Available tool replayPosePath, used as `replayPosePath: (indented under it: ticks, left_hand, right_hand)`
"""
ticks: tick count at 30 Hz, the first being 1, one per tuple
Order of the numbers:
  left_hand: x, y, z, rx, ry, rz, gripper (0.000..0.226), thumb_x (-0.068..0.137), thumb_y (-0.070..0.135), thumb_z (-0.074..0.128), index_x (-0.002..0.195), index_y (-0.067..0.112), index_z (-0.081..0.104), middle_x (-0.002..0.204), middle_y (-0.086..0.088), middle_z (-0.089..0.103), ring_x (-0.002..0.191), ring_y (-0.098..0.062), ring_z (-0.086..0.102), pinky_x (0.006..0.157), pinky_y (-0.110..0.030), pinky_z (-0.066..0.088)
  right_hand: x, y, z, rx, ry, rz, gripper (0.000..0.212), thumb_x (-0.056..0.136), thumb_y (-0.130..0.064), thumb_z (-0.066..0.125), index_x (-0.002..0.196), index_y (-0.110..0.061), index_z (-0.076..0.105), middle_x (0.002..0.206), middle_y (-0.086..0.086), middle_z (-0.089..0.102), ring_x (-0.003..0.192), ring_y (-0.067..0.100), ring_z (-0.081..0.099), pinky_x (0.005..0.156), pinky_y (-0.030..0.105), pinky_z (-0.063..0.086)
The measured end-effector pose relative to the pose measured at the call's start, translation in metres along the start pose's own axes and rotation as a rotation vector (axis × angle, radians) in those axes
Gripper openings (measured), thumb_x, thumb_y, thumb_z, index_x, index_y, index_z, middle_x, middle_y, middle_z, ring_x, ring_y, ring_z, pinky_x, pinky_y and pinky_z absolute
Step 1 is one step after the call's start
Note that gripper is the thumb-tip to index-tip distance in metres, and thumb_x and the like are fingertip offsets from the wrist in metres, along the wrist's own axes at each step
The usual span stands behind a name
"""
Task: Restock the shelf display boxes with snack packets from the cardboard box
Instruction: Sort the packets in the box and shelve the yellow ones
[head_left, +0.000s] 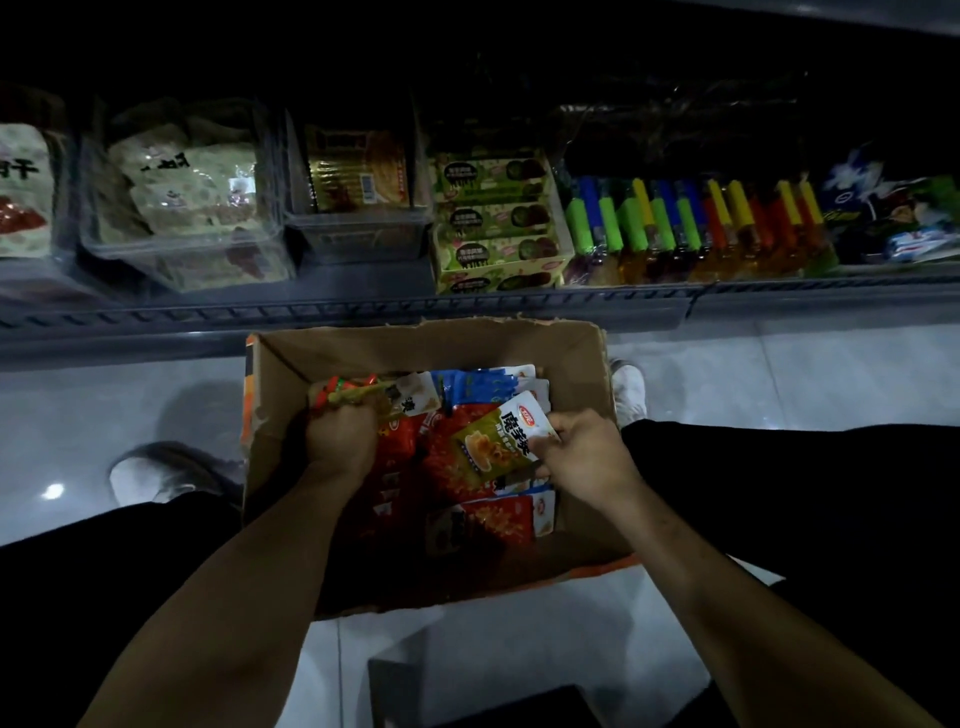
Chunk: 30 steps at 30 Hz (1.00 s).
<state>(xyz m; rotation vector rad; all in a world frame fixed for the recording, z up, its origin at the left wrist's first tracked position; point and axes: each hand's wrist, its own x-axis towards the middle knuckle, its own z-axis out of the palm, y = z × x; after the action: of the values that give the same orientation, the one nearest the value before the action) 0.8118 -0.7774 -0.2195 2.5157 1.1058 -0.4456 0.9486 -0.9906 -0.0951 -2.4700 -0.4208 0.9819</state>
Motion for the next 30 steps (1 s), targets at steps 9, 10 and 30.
replayPosePath:
  ticks: [9, 10, 30]
  left_hand:
    - [-0.036, 0.010, -0.057, -0.027, 0.211, 0.194, 0.030, 0.091, 0.028, 0.052, 0.120, 0.026, 0.058, 0.094, -0.013, 0.069, 0.082, -0.038, 0.064, 0.065, -0.040, 0.052]
    - [-0.045, 0.016, -0.065, -0.059, 0.262, 0.246, 0.030, 0.089, 0.025, 0.053, 0.119, 0.025, 0.060, 0.087, -0.013, 0.069, 0.079, -0.038, 0.065, 0.063, -0.039, 0.053]
    - [-0.131, 0.040, -0.172, -0.194, 0.347, 0.561, 0.055, 0.081, 0.062, 0.053, 0.125, 0.030, 0.049, 0.141, 0.002, 0.040, 0.130, -0.023, 0.040, 0.107, -0.041, 0.035]
  right_hand:
    - [0.008, -0.022, -0.006, 0.512, -0.070, 0.212, 0.032, 0.097, -0.008, 0.050, 0.128, -0.014, 0.055, 0.096, 0.008, 0.069, 0.077, 0.028, 0.072, 0.070, 0.036, 0.061]
    - [0.006, -0.026, -0.009, 0.601, -0.076, 0.239, 0.029, 0.097, -0.007, 0.050, 0.126, -0.013, 0.054, 0.101, 0.012, 0.067, 0.076, 0.029, 0.071, 0.068, 0.034, 0.061]
    - [-0.053, -0.088, -0.052, 1.025, -0.285, -0.194, 0.032, 0.098, 0.001, 0.046, 0.121, -0.016, 0.061, 0.100, 0.014, 0.073, 0.079, 0.027, 0.072, 0.060, 0.032, 0.058]
